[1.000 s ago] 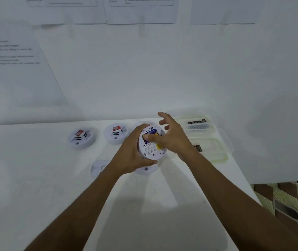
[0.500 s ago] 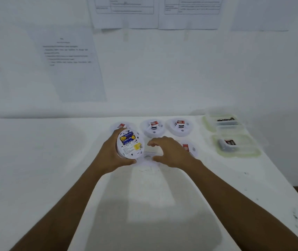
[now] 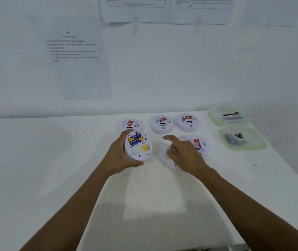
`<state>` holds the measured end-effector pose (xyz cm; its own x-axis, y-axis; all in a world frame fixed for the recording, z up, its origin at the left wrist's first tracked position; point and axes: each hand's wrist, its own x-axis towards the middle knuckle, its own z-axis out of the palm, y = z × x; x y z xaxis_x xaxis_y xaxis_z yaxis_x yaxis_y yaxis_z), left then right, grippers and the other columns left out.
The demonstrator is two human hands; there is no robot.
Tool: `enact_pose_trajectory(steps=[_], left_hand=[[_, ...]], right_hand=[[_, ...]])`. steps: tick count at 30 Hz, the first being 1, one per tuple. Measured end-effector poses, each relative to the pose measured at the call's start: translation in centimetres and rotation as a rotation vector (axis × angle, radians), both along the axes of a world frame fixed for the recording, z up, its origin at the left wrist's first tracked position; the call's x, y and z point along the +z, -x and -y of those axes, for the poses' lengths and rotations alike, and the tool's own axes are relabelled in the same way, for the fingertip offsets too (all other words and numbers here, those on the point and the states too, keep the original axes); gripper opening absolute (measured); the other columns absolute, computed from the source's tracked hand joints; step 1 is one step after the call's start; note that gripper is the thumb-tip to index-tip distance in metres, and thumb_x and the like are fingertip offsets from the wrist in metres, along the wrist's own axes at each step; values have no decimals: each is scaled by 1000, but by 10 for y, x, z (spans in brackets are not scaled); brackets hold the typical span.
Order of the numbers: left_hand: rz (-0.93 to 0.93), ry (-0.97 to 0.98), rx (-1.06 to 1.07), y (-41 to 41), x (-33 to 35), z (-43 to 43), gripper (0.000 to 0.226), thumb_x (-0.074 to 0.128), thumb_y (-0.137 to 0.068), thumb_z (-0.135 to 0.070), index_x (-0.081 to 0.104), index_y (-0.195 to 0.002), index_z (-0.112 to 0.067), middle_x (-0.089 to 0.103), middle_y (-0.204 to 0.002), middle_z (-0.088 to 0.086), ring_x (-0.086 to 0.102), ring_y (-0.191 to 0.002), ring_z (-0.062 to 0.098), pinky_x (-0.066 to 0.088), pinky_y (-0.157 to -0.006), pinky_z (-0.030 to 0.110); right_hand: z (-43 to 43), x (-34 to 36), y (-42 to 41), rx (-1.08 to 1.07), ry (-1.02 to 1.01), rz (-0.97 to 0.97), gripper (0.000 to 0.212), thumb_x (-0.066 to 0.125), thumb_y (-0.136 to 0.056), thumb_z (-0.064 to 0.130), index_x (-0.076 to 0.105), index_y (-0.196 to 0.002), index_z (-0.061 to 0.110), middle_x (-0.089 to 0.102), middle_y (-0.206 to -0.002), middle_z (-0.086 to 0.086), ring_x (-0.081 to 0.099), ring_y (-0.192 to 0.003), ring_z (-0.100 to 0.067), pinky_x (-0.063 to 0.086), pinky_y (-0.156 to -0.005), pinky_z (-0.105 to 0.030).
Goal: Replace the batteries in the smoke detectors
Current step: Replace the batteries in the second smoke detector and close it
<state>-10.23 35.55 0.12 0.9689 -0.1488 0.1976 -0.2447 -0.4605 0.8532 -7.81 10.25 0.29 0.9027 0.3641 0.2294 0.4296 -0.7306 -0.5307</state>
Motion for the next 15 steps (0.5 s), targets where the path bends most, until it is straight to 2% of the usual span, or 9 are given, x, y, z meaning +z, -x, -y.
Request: enact_pose_trajectory(steps=[3,5,7,9,11,13,15], left_hand=[[-9,5,-19,-3,-4,9,97,96,-53,-22,42,-133,-30,58,-125,-16,55,-115,0,46,-87,7],[-9,9,-14,-4,-5,19,95,95,-54,-22,42,-133,-28,57,-124,-16,55,-114,-1,45,-87,6],[-7,16,-19,-5,-3,35,93,94,-56,-20,40,-131,-32,56,-122,-18,55,-111,-6,45,-85,5],[2,19,-37,-6,-2,46,90,93,-58,-18,38,-127,-36,54,-121,-21,53,-109,-11,45,-84,4],[34,29,-37,-7,1,56,89,93,-58,-16,38,-125,-36,54,-121,-19,54,-110,-9,45,-85,5],[48,30,-40,-8,4,64,90,93,-55,-23,39,-126,-38,55,-122,-19,55,-111,-3,46,-85,7],[47,30,-36,-6,7,70,88,90,-52,-37,40,-124,-39,53,-122,-22,53,-112,-4,44,-85,5]], right_hand=[[7,10,5,-121,-360,-79,42,64,-91,12,53,-130,22,71,-72,6,66,-65,-7,50,-65,-14],[6,21,9,-136,-565,-104,40,67,-89,9,55,-125,21,73,-71,1,69,-70,-14,48,-67,-14],[7,35,10,-121,-649,-118,37,68,-88,8,57,-120,21,73,-73,0,69,-72,-17,49,-67,-16],[1,44,9,-102,-681,-121,35,71,-85,7,60,-115,21,73,-77,4,68,-72,-12,51,-66,-17],[-2,44,6,-69,-619,-89,30,73,-83,6,64,-109,18,72,-85,8,69,-72,-5,53,-62,-17],[-4,37,2,-60,-480,9,20,72,-83,10,70,-102,17,72,-91,8,66,-73,-1,49,-61,-14],[-4,30,1,-74,-436,82,16,72,-84,16,74,-100,17,73,-97,8,64,-76,-2,48,-66,-16]])
